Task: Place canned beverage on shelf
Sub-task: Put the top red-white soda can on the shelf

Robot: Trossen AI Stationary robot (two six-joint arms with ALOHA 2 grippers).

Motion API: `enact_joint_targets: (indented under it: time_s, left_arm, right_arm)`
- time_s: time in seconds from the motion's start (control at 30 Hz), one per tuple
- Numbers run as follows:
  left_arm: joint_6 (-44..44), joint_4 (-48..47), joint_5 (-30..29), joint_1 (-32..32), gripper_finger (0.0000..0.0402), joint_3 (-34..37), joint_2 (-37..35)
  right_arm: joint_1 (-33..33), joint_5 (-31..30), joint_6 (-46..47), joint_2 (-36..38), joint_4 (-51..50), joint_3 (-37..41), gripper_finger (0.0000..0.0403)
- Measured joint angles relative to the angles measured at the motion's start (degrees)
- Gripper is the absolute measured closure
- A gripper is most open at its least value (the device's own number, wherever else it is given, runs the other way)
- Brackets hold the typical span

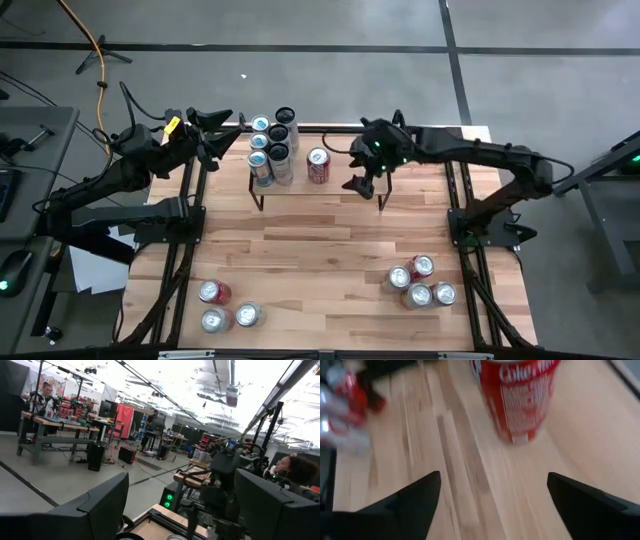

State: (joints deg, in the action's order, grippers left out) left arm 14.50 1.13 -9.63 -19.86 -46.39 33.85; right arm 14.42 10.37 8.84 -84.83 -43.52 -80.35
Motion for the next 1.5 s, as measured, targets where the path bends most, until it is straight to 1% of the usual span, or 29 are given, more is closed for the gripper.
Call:
enact_joint_targets:
  time_s: [0.1,0.17,0.23,0.33,0.4,0.43,0.47,0.57,0.7,0.9,1.03,1.13,1.2,1.4,1.5]
  left_arm:
    - [-0.66,0.00,-0.60,0.02,0.0096,0.00,0.00]
    - [-0.65,0.00,-1.76,0.02,0.0096,0.00,0.00]
    - [-0.65,0.02,-2.58,0.00,0.0096,0.00,0.00]
    - [-0.65,0.02,-3.44,0.00,0.0096,0.00,0.00]
    - [-0.65,0.02,-3.78,0.00,0.0096,0.00,0.00]
    - [-0.63,0.02,-4.10,0.00,0.0096,0.00,0.00]
    - [-0.63,0.02,-4.46,0.00,0.0096,0.00,0.00]
    - [-0.61,0.02,-5.05,0.00,0.0096,0.00,0.16]
    - [-0.38,-0.03,-5.98,0.00,0.0096,0.00,0.17]
    - [0.29,0.02,-6.03,0.00,0.0096,0.00,0.66]
    - [0.29,-0.11,-6.03,0.00,0.0096,0.00,1.09]
    - [0.31,0.04,-6.04,0.00,0.0096,0.00,1.25]
    - [0.33,0.02,-6.05,0.00,0.0096,0.00,1.29]
    - [0.32,0.02,-6.03,0.01,0.0096,0.00,1.25]
    - [0.33,0.02,-6.03,0.02,0.0096,0.00,1.25]
  right_arm:
    - [-2.18,-4.58,3.98,2.52,10.34,6.07,0.0090]
    - [-3.47,-8.58,5.39,2.77,14.65,8.38,0.0132]
    - [-4.58,-13.09,5.19,2.41,15.85,9.40,0.0185]
    - [-5.24,-20.00,4.26,1.55,15.90,10.00,0.0282]
    - [-5.17,-20.88,4.20,0.98,16.77,10.00,0.0354]
    - [-5.08,-20.87,4.13,0.69,17.64,10.00,0.0378]
    - [-5.08,-20.83,3.96,0.42,18.79,10.00,0.0389]
    - [-5.19,-20.39,5.95,-0.74,20.83,10.00,0.0381]
    - [-6.03,-20.47,7.38,-1.47,20.18,10.00,0.0399]
    - [-7.28,-21.09,9.14,-1.47,23.12,10.00,0.0401]
    - [-7.44,-23.26,10.63,-2.47,23.34,9.97,0.0402]
    - [-7.41,-23.71,11.68,-3.50,25.57,9.96,0.0402]
    - [-7.41,-24.00,11.65,-4.46,27.31,9.95,0.0403]
    - [-6.97,-28.23,10.72,-6.15,28.24,9.93,0.0403]
    - [-6.32,-29.22,10.32,-6.41,28.84,9.93,0.0403]
